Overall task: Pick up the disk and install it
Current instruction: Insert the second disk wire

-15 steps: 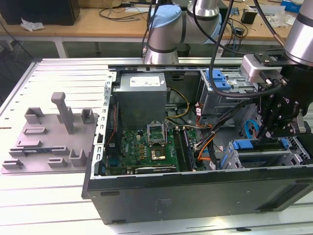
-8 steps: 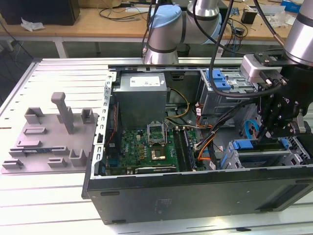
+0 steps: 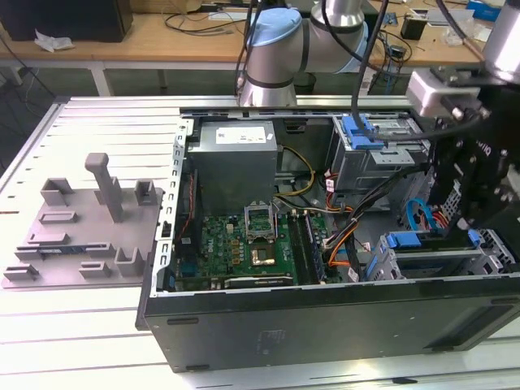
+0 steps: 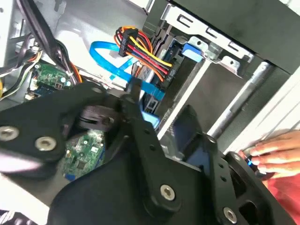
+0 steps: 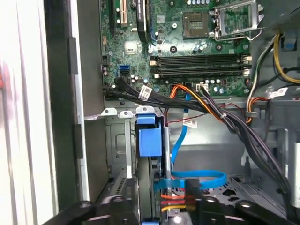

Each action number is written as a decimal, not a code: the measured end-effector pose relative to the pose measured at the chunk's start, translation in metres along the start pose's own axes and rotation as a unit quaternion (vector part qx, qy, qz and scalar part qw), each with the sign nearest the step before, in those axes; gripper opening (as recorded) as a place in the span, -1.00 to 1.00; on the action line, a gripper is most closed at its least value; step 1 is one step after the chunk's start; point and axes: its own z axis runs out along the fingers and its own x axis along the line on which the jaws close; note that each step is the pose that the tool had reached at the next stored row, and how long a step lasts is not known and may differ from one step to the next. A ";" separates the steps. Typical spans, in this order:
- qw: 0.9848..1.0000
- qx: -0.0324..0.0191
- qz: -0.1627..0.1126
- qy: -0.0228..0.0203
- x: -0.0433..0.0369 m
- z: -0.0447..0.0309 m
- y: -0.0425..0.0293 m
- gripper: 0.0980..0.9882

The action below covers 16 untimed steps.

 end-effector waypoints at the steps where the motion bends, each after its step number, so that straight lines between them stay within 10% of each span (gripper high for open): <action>1: 1.000 0.000 0.000 0.002 -0.0009 -0.0051 -0.0002 0.12; 16: 1.000 0.000 0.000 0.007 -0.0024 -0.0080 -0.0002 0.26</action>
